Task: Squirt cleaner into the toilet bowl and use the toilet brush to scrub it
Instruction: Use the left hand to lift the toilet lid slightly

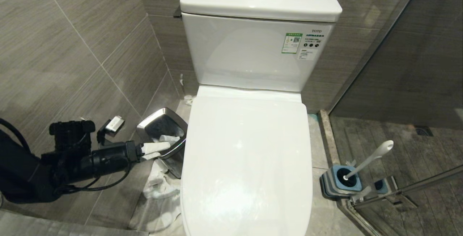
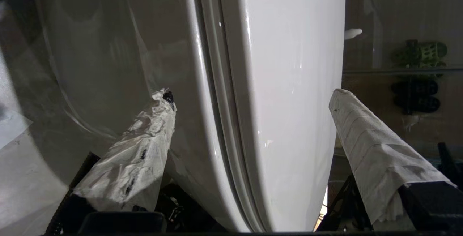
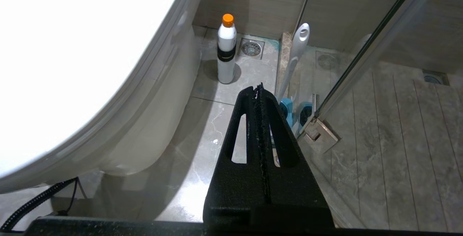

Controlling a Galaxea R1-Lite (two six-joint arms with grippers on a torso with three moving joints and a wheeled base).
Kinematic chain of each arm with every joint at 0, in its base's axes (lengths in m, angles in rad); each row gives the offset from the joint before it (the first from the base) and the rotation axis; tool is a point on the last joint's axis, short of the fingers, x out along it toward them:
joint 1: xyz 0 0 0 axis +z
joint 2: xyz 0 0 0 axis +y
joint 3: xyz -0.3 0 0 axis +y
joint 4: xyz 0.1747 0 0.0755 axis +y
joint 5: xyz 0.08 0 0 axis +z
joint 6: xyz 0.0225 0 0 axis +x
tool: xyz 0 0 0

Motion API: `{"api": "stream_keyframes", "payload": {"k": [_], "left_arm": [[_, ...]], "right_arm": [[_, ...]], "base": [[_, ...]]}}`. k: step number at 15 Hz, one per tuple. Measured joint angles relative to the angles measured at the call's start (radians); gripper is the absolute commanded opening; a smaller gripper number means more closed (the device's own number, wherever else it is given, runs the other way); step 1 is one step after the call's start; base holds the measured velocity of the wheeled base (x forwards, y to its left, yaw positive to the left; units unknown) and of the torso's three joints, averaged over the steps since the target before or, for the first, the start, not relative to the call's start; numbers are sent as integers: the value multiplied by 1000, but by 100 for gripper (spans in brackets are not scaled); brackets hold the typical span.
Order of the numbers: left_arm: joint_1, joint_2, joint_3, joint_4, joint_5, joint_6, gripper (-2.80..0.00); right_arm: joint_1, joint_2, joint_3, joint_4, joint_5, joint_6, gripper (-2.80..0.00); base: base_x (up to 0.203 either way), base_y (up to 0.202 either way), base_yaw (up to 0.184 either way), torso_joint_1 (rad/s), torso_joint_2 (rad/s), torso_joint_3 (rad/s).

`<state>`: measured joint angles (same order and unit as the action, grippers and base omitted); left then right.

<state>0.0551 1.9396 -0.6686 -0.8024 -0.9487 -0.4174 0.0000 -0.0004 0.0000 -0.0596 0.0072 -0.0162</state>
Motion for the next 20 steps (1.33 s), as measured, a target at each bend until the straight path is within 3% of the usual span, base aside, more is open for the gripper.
{"api": "stream_keyframes", "payload": {"k": [3, 10, 15, 20], "left_arm": [[-30, 2, 83, -114, 0, 2, 0], [-97, -2, 223, -260, 13, 2, 0], [-123, -3, 285, -292, 34, 2, 0], [-199, 19, 326, -393, 91, -4, 0]], "right_arm": [[0, 0, 0, 0, 0, 0, -280], [0, 0, 0, 0, 0, -1, -280], [0, 0, 0, 1, 0, 0, -280], [0, 0, 0, 0, 0, 0, -280]], "base": [[0, 0, 0, 0, 0, 0], [0, 0, 0, 0, 0, 0], [0, 0, 0, 0, 0, 0], [0, 0, 0, 0, 0, 0]]}}
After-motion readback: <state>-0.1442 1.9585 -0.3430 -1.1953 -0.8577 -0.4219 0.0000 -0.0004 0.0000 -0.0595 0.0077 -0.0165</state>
